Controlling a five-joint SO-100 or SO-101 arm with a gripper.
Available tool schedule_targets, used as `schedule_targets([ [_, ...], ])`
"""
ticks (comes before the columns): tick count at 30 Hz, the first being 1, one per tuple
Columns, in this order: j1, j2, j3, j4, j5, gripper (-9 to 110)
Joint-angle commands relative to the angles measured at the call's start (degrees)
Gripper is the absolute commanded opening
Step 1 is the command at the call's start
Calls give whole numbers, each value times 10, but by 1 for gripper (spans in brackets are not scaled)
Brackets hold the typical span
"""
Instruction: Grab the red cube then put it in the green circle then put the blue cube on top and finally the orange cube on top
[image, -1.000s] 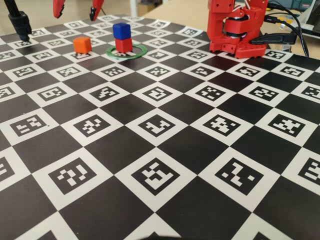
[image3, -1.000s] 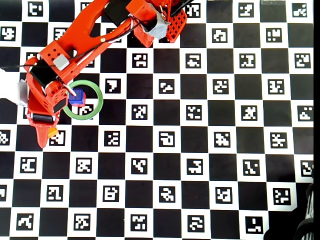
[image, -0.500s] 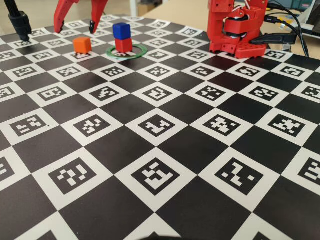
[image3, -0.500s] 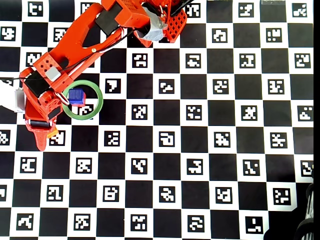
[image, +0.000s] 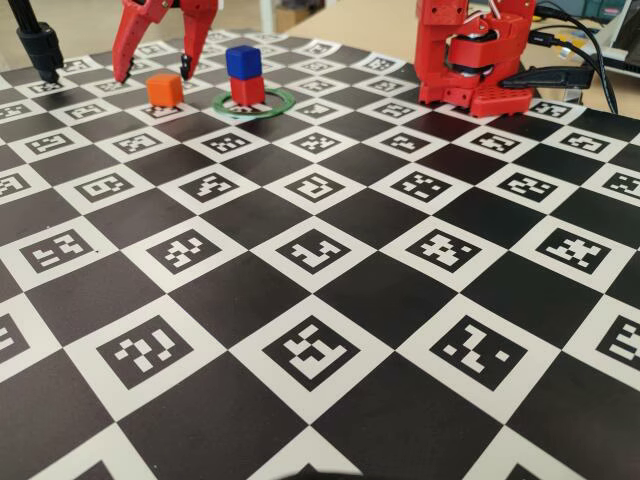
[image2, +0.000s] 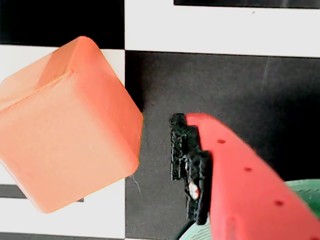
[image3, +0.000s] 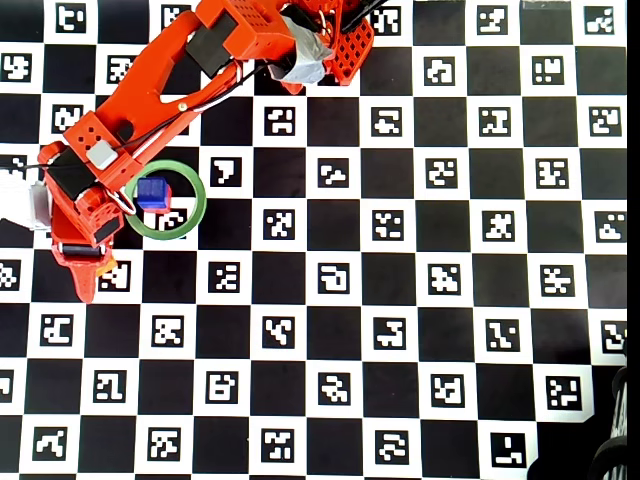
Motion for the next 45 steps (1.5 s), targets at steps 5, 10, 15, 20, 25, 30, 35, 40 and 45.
schedule_targets([
  [5,6,13,-29,-19,-10,45],
  [10,6,8,-18,-33,-10,45],
  [15,6,3,-13,-41,-10,45],
  [20,6,-2,-13,-46,-11,45],
  [25,7,-2,-13,-49,-12,45],
  [30,7,-3,-12,-52,-18,45],
  [35,7,-4,-9,-55,-25,45],
  [40,7,-4,-7,-58,-33,45],
  [45,7,-4,-3,-62,-55,45],
])
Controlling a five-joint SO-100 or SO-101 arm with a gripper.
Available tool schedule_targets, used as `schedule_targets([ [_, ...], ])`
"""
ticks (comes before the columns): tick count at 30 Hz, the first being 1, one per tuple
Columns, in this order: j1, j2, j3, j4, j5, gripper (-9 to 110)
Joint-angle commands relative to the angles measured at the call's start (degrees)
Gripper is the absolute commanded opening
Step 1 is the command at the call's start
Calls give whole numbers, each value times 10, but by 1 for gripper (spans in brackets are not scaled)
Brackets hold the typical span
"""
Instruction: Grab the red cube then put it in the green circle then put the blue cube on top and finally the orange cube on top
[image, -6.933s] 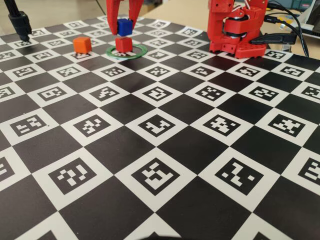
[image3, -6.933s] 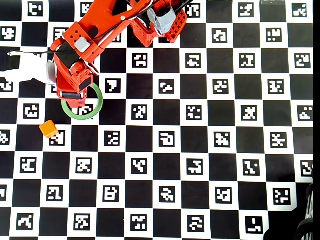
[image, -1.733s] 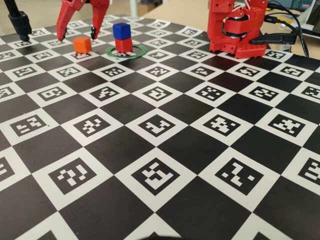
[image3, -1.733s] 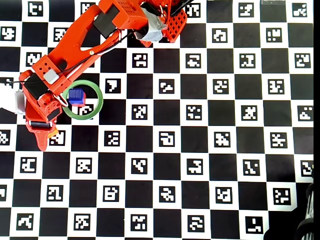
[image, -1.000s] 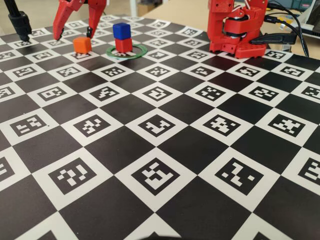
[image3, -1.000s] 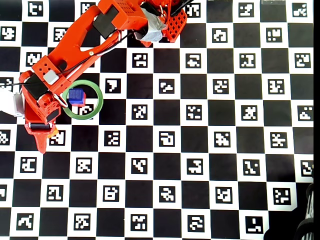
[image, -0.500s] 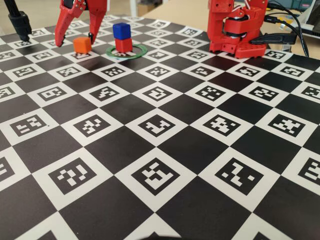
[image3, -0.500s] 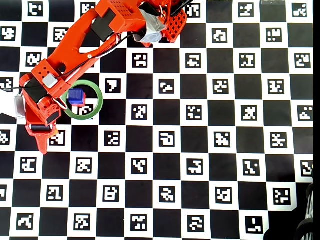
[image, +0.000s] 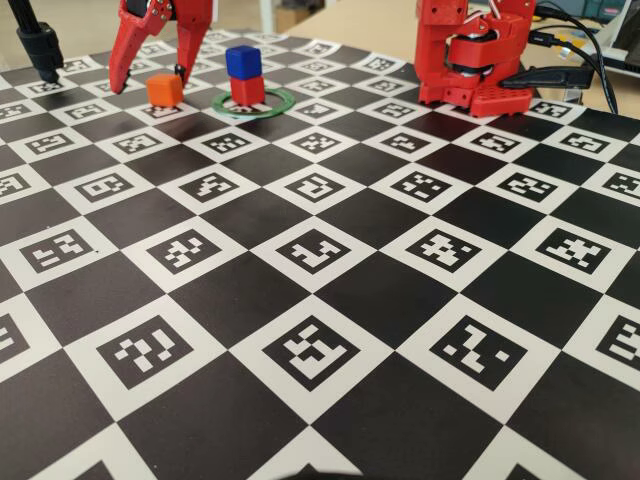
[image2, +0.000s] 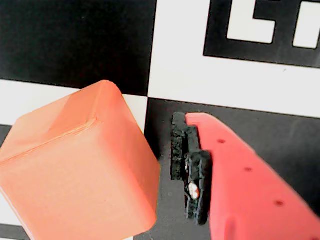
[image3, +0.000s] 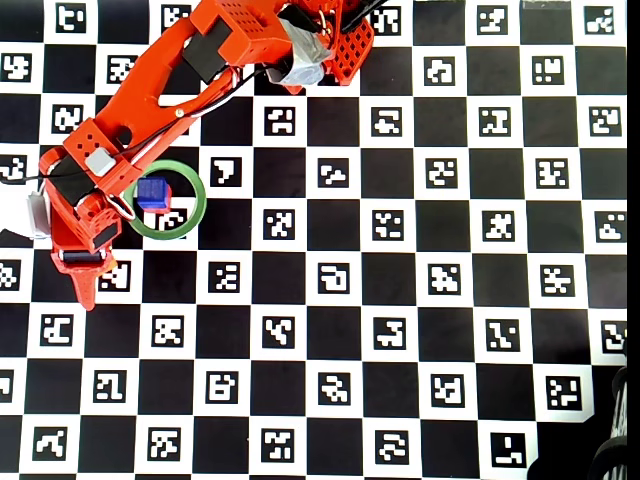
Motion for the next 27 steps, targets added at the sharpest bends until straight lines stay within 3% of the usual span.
schedule_targets([
  [1,8,24,-2,-12,-15,45],
  [27,-6,44,52,-55,-120,45],
])
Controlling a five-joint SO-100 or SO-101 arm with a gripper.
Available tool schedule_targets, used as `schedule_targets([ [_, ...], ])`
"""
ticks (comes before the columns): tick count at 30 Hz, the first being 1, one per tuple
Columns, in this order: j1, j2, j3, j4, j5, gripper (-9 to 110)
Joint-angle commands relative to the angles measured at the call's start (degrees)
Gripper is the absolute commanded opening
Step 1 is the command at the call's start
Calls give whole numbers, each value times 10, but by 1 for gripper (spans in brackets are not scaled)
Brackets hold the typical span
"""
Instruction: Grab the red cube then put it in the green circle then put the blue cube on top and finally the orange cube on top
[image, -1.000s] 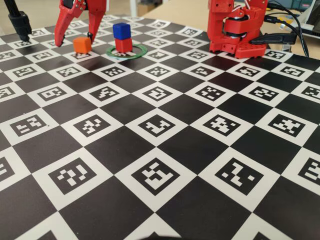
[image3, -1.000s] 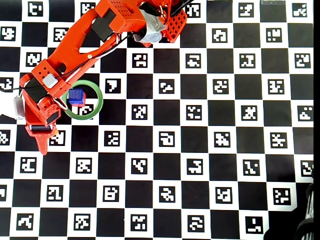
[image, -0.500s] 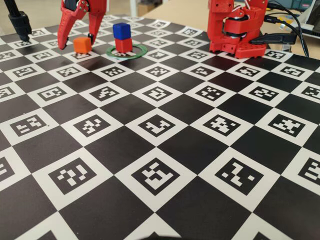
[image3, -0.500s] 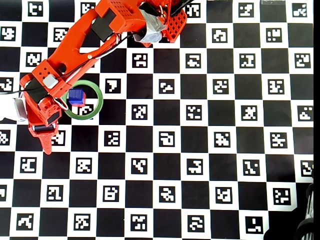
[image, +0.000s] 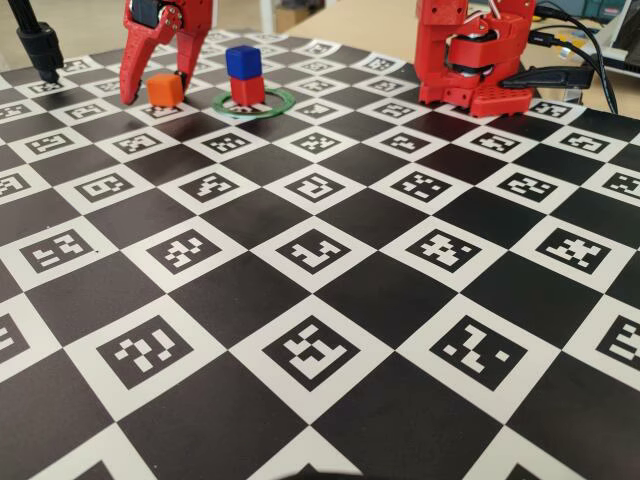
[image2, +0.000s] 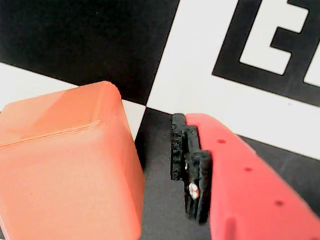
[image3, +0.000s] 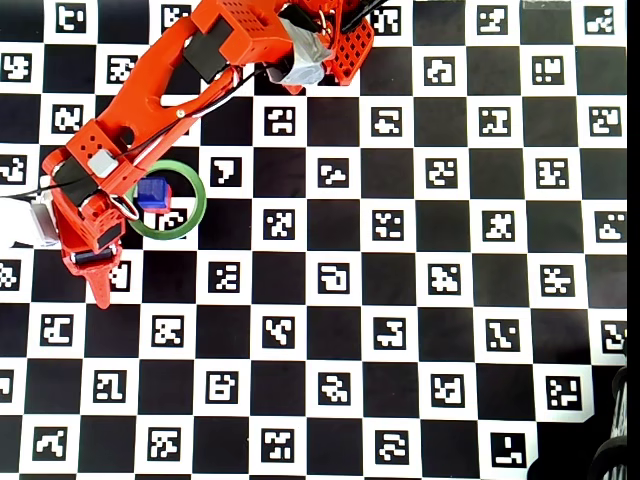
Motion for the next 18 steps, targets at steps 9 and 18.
schedule_targets([
  [9,-11,51,25,-24,-35,45],
  [18,-15,60,47,-47,-68,45],
])
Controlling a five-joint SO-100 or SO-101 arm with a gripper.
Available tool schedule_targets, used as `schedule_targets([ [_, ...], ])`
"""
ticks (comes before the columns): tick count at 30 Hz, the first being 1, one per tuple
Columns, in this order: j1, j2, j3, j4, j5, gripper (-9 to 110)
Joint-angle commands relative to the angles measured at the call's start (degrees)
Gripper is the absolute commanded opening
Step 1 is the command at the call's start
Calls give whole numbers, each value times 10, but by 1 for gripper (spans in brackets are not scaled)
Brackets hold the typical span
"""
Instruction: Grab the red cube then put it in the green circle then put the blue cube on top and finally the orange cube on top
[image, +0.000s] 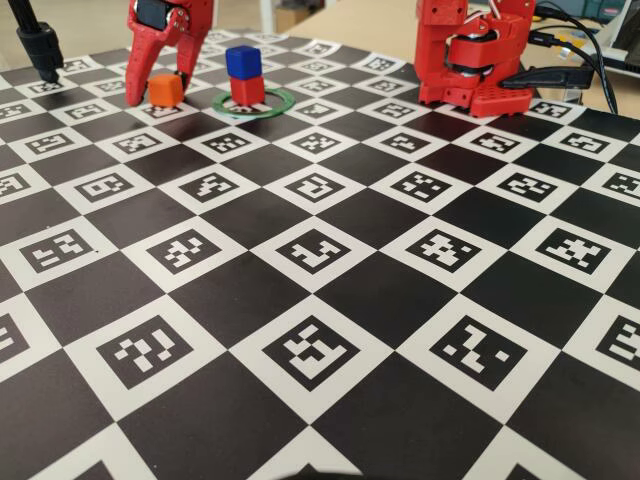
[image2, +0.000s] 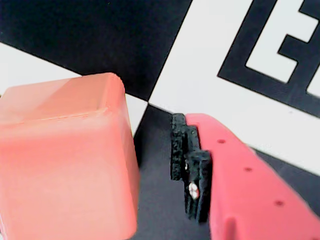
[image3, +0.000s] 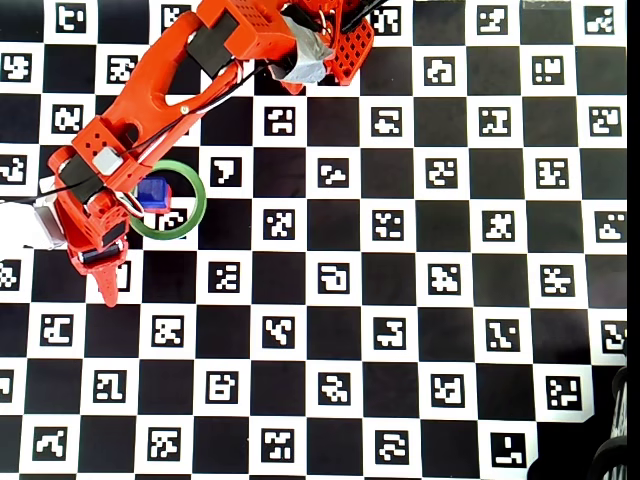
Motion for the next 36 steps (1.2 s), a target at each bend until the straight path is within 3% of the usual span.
schedule_targets([
  [1,-11,36,4,-10,-11,45],
  [28,-19,49,36,-34,-60,43],
  [33,-19,50,39,-37,-59,16],
  [36,-20,51,41,-36,-62,9],
])
